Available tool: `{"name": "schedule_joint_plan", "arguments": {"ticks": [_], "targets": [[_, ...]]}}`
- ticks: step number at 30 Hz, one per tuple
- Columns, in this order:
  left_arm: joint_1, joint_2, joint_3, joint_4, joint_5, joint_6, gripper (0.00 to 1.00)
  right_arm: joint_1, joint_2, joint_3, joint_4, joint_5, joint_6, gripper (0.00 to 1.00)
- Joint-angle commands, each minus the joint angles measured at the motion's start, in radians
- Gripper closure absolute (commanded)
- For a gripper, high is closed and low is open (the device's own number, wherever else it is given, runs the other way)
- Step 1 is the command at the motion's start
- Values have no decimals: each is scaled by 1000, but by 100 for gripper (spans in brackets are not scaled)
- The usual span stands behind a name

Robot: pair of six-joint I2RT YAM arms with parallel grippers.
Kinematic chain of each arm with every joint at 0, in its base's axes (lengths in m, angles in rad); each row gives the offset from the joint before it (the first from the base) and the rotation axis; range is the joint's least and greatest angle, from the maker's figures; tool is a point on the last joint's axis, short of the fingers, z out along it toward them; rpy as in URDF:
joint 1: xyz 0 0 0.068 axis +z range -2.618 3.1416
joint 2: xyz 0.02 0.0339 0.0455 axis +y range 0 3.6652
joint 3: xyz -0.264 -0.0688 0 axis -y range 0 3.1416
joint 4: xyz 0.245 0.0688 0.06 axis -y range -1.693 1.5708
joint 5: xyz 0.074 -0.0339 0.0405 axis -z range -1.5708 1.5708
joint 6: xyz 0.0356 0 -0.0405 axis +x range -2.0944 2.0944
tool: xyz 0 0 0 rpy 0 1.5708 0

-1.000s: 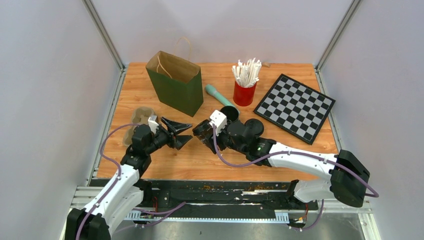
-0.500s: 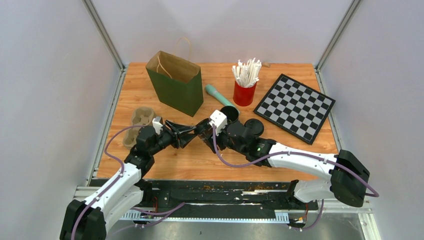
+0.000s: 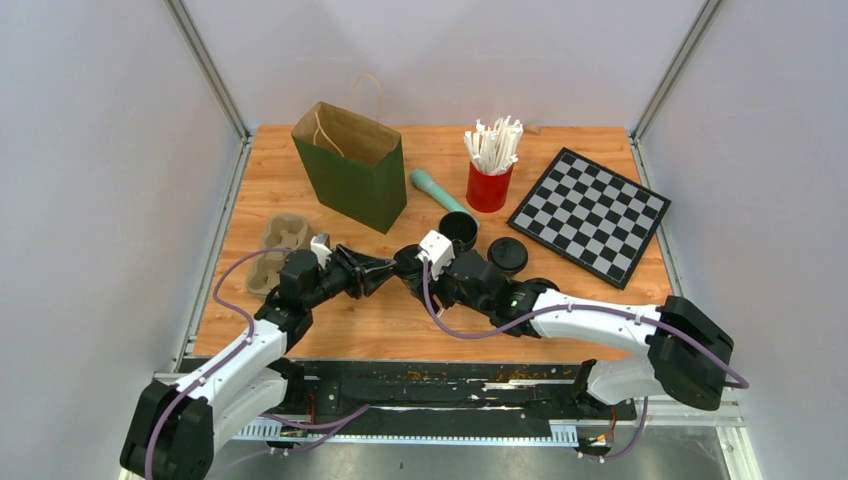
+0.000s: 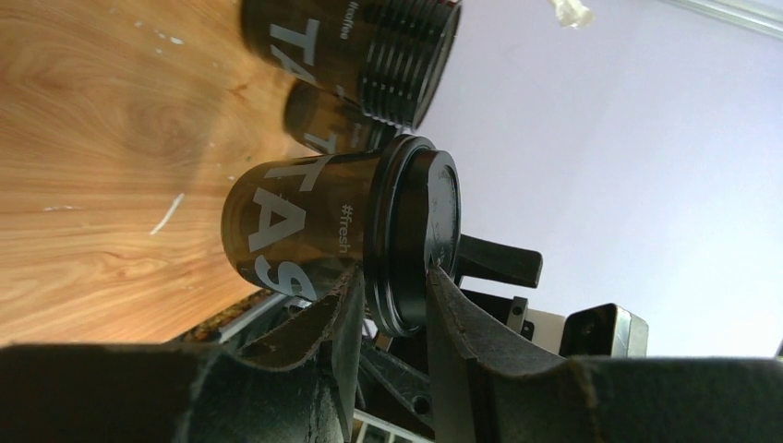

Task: Pack the takeout coffee

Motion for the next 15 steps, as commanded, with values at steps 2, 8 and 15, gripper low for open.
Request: {"name": "schedule_joint_plan", "arguments": {"ticks": [2,8,15], "targets": [[-13,36,-6,41,1,112,63,11,44,-25,91,-25,17,27],[-20,67,-15,9,-3,203,63,10,96,-34,100,-12,7,26],[-33,87,-15,-57,-35,302,62,10,116,-57,76,2,-22,24]]}}
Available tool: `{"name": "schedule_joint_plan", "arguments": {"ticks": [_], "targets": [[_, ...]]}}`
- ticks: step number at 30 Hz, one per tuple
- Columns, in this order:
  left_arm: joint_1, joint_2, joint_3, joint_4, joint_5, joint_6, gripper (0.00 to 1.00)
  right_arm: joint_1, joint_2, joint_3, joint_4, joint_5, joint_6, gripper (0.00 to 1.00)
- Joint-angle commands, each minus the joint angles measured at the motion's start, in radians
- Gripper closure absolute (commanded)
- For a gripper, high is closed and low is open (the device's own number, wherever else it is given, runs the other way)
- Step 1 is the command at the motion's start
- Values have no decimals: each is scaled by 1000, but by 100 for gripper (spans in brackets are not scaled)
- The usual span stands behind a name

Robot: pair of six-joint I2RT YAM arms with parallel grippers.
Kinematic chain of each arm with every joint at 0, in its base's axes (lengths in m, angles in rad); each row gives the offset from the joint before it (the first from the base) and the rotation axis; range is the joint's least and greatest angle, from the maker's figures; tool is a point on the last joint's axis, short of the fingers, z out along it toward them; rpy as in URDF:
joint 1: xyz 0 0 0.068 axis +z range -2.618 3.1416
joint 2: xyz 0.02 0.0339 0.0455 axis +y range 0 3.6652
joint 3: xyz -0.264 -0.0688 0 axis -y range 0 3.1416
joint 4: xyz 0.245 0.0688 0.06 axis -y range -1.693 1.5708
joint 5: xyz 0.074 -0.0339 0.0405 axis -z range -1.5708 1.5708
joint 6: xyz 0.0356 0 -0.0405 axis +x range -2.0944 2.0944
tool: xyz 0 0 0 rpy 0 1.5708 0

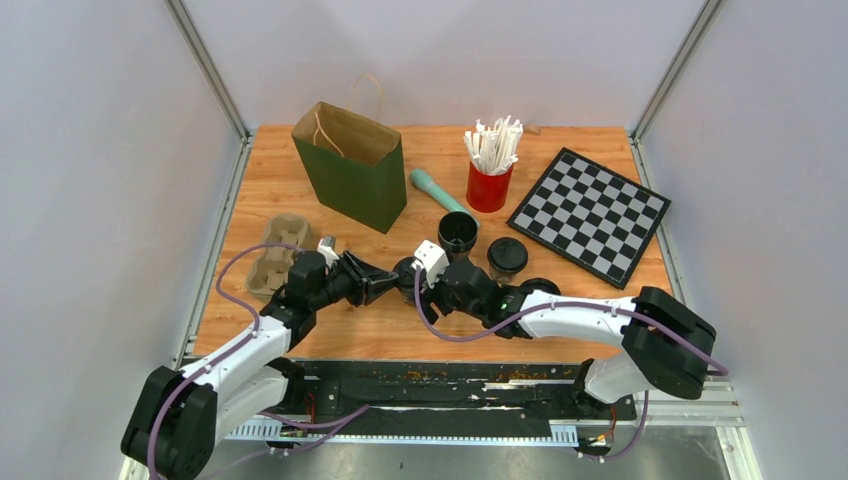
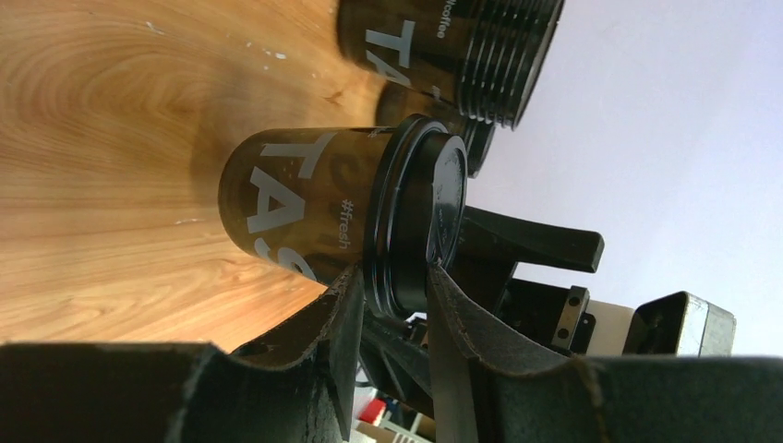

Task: Pack the takeout coffee

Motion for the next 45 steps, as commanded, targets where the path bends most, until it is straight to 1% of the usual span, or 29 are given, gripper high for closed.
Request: {"name": "schedule_joint_plan", "arguments": {"ticks": [1,5,8,11,13,16,19,24,28,31,33,36,40,43,45], "targets": [[-12,9,-3,-20,-31,106,62,5,12,-32,32,10,-20,24],[-26,18,15,-66,-52,143,61,4,-22,-58,28,19,-16,24],[-29,14,25,-106,-59,161,61,5,-68,-59,-11,17,-4,24],[-30,-15,46,-184,-79,184,52,5,-141,-52,-81,10,19,22],[-30,-49,73,-232,-93,205,49,4,-195,-43,-129,6,43,20],[-30,-97,135,-348,-120,252,42,4,-259,-6,-213,10,74,17],[-30,-139,209,-452,-165,313,39,5,-263,67,-301,36,94,16],[-30,-130,271,-519,-193,379,38,4,-187,195,-386,17,110,19],[-29,-94,309,-667,-277,465,40,4,-118,266,-429,13,163,22],[-28,-117,328,-784,-361,488,40,15,-54,304,-434,7,257,25],[-26,-168,352,-848,-423,489,39,40,-12,335,-449,56,360,27],[-26,-290,435,-970,-615,500,39,75,59,397,-506,107,466,28],[-26,-412,592,-1109,-805,538,39,123,157,512,-579,164,504,29],[-26,-451,716,-1162,-876,572,39,159,217,591,-623,200,506,30],[-26,-458,788,-1171,-891,591,39,181,261,644,-657,216,507,31]]}}
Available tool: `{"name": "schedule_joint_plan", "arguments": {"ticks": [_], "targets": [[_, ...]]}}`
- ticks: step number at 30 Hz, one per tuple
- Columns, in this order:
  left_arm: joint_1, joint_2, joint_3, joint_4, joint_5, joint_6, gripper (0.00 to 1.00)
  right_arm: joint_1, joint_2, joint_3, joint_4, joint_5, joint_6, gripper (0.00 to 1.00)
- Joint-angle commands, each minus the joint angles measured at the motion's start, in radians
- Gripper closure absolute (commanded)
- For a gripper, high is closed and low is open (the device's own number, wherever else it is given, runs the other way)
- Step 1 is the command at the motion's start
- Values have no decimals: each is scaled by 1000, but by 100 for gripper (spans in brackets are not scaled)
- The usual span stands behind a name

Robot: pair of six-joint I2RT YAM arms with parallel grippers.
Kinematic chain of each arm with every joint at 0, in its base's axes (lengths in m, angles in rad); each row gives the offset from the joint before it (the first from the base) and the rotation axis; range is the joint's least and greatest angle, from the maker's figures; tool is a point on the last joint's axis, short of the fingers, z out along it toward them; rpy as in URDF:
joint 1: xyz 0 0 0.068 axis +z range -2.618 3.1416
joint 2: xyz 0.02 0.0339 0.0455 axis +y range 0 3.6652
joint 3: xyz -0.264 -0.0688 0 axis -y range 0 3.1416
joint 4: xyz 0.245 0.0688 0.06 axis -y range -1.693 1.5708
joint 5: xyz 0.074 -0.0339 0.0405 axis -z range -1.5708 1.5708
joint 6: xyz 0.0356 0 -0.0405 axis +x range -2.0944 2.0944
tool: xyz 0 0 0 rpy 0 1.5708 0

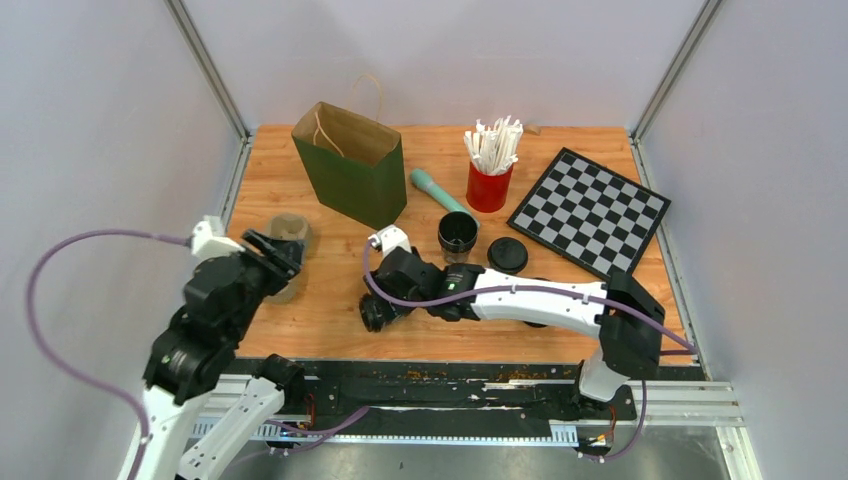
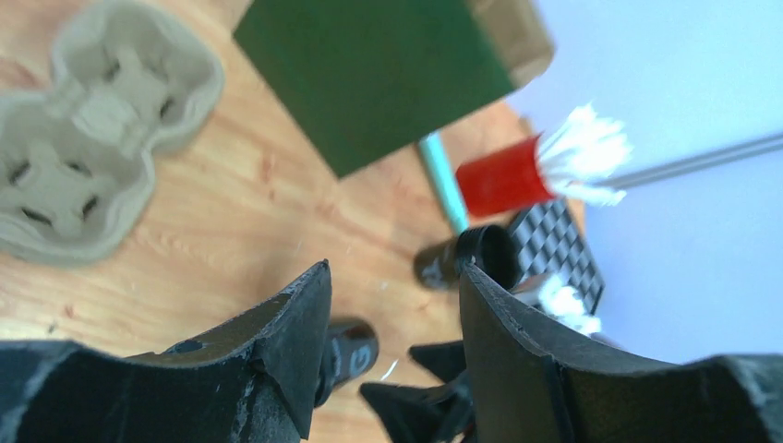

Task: Pack the takeout coffee

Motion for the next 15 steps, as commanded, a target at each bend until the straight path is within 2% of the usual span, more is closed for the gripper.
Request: {"name": "schedule_joint_plan", "arguments": {"ticks": [1,6,15], "targets": [[-1,-14,134,-101,-155,70,39,51,83,142,-93,91,54,31],[-1,-19,178,-104,-127,74,39,88,209,277,-192,135,25,31],[-1,-87,117,-73,-80,53,39,126,410,499,-369,197,-7,37]]}}
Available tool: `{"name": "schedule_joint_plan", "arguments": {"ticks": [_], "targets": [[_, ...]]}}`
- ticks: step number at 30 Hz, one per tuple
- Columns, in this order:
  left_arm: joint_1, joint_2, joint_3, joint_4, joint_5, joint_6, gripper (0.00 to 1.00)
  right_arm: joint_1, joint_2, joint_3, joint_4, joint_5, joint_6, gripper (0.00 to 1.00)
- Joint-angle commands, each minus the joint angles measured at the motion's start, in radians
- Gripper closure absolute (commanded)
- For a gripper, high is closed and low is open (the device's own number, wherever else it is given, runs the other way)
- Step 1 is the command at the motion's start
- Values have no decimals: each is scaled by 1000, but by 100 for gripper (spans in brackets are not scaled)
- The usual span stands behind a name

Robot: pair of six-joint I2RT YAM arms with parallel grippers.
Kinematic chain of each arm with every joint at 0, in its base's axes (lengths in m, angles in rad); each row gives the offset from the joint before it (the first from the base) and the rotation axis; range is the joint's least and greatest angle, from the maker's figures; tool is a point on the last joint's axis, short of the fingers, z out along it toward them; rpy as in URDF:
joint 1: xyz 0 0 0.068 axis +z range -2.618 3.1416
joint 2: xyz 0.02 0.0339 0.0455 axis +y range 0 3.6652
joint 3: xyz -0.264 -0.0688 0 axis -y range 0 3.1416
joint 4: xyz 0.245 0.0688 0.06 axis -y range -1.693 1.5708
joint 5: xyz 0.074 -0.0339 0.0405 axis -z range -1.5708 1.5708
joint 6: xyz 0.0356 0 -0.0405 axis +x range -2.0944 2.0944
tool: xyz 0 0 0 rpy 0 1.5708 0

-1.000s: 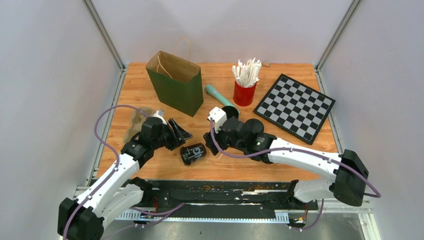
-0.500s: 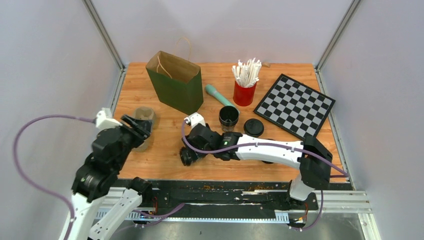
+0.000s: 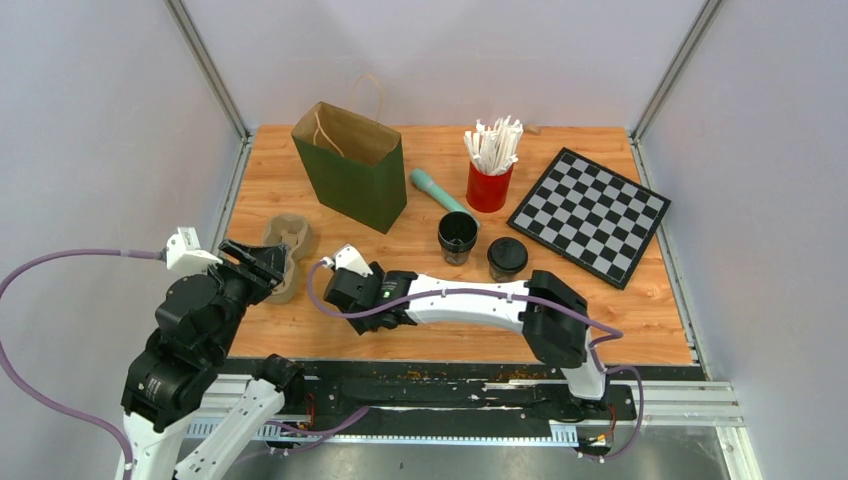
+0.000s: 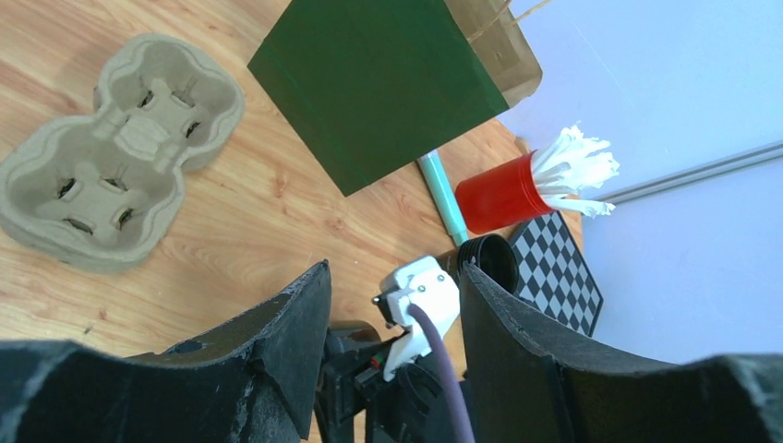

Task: Pack the takeout coffee

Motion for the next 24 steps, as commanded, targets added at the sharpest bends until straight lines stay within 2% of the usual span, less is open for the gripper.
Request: {"name": "schedule_joint_plan", "arguments": {"ticks": [1,5,13,24], "targets": [[-1,-22,-17,5,0,7,39,22,78,137,-144,88,-17,38],[-1,-25,-17,1,-4,13,39,36,137,189,-210,125,-17,43],[-1,-20,-29,12,-1,13,39,46,131,173,-171,116,-57,62],[-1,-18,-11,8,0,21,38,45,45,82,-34,102,-126,66]]}}
